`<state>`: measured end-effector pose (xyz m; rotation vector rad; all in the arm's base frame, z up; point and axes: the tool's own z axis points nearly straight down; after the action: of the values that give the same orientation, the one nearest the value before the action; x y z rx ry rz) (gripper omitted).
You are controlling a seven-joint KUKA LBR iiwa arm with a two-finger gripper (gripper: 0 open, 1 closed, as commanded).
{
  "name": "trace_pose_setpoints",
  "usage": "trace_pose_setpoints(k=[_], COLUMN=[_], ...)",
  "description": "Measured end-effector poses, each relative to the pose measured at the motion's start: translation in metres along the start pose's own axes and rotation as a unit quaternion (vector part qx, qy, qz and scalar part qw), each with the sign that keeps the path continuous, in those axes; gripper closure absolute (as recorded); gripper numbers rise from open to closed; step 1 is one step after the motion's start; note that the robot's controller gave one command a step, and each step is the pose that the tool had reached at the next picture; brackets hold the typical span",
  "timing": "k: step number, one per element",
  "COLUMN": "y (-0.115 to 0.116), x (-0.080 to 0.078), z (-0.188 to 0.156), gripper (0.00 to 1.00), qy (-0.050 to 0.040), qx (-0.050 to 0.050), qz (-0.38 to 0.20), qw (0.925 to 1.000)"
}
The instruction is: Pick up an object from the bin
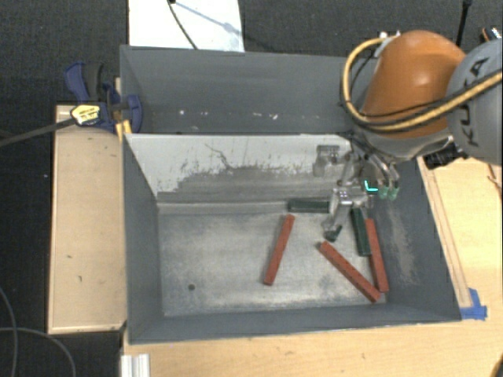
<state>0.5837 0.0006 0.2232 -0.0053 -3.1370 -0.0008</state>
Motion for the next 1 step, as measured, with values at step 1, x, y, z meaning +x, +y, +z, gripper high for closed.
trace_pose_setpoints(k=[1], y=[0.0407], x=[0.0177], z=[0.121], gripper=[0.0], qy=[0.0007], qx=[-0.001], qz=[-0.002], qw=[1.0])
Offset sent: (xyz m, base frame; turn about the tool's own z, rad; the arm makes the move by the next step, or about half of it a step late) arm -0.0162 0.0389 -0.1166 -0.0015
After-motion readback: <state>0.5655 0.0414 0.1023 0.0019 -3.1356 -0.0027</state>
